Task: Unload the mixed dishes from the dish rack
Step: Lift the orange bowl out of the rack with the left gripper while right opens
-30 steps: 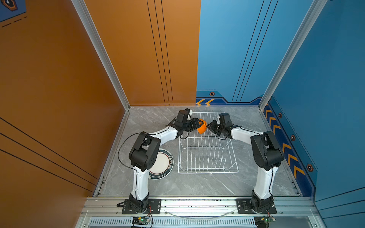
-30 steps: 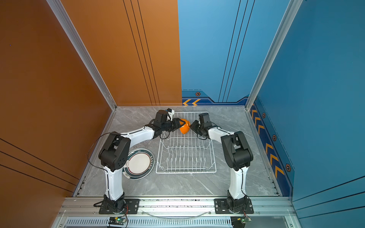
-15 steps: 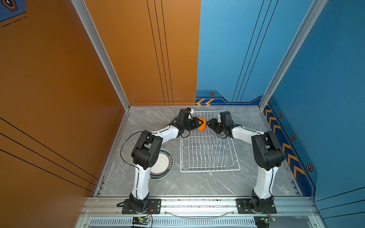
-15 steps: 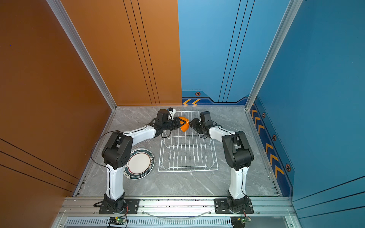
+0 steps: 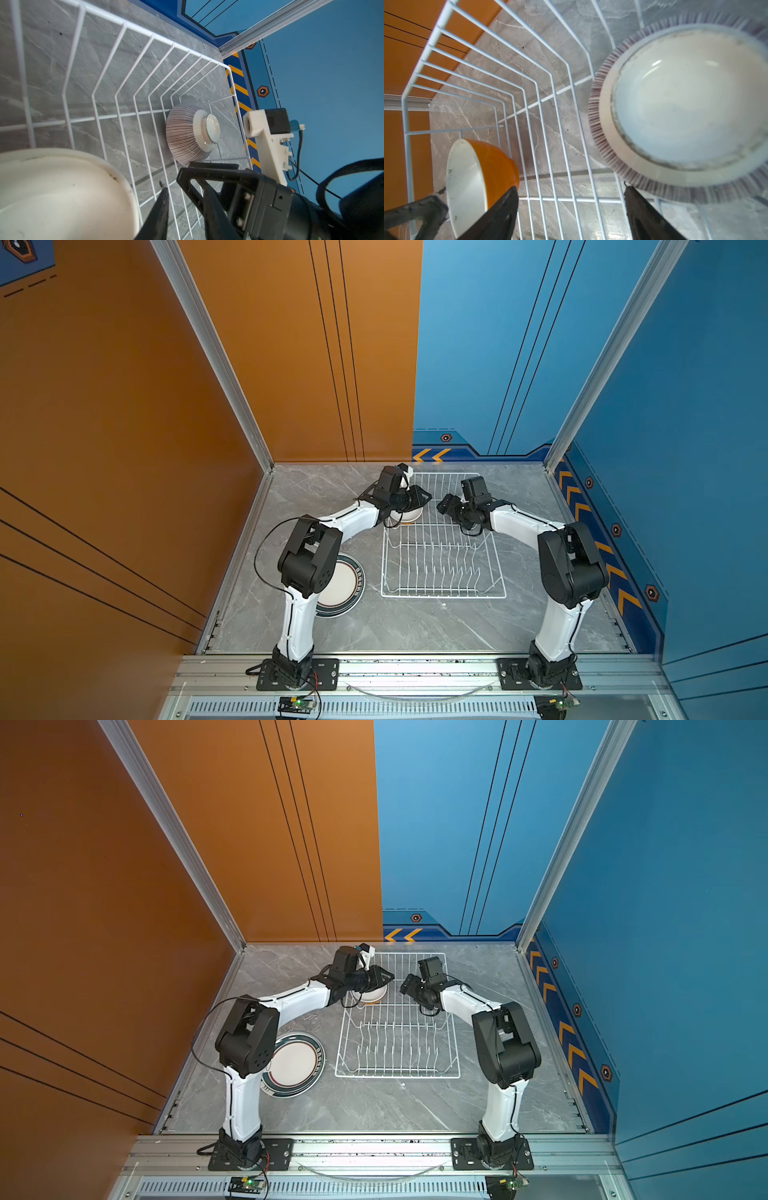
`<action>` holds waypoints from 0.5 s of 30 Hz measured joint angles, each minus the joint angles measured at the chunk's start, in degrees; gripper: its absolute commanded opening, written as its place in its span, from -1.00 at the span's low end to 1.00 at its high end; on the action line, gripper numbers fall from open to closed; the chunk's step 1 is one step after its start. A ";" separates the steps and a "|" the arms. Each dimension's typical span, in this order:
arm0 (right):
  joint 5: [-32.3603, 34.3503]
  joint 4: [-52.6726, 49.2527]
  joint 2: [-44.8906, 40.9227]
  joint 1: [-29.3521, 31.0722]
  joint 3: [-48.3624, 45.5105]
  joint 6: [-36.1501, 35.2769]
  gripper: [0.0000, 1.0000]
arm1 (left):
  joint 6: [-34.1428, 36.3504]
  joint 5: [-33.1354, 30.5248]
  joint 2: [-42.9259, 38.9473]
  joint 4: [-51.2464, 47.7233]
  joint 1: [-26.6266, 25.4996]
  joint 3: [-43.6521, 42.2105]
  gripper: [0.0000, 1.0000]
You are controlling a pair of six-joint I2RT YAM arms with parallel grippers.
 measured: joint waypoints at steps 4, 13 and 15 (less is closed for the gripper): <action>1.51 -1.60 -0.37 0.13 -0.04 -0.52 0.65 | 3.52 -2.38 -0.04 -5.73 -0.42 1.44 -0.20; 6.01 -4.15 -10.10 0.11 -1.79 -2.36 0.66 | 15.67 -11.96 -2.25 -26.97 -4.76 11.45 0.07; 6.45 -4.15 -12.35 0.07 -2.49 -2.62 0.66 | 17.94 -13.51 -2.27 -30.16 -5.97 13.33 0.10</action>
